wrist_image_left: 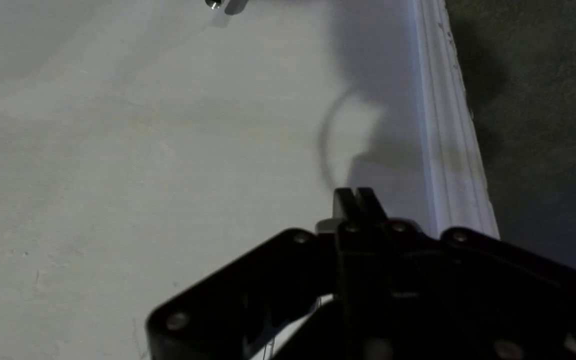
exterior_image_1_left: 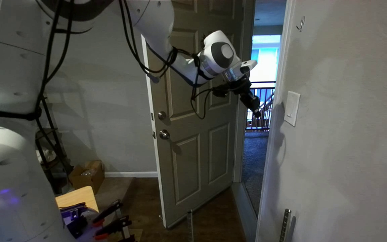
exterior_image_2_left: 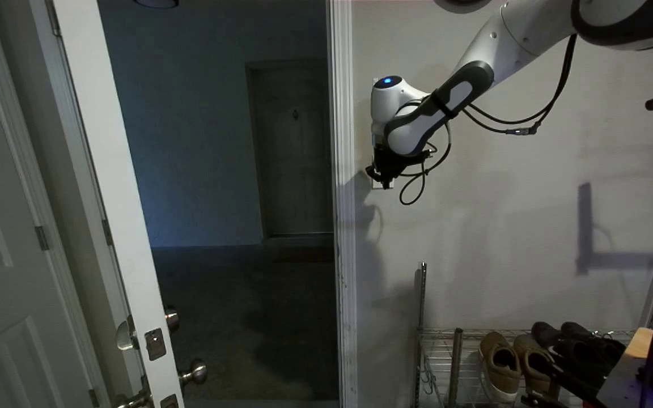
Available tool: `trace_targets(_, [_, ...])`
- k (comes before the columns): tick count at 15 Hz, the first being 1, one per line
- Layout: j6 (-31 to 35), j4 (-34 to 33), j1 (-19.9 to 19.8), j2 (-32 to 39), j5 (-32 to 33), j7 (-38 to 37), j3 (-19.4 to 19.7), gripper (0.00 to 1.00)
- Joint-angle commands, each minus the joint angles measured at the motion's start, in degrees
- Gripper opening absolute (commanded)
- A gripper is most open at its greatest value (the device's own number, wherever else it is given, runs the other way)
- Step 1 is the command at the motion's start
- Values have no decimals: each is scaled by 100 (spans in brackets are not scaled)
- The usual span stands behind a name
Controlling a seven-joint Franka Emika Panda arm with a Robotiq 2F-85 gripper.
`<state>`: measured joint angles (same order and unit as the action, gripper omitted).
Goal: Turn off the light switch
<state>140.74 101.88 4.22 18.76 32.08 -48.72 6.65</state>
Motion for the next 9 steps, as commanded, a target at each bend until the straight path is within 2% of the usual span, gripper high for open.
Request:
trace_targets(1, [301,-289,137,308,217,-370,293,7])
trace_targets(5, [626,-547,324,577,564,-770,674,7])
trace_targets(9, [641,-753,415,767,962,-1242,880,6])
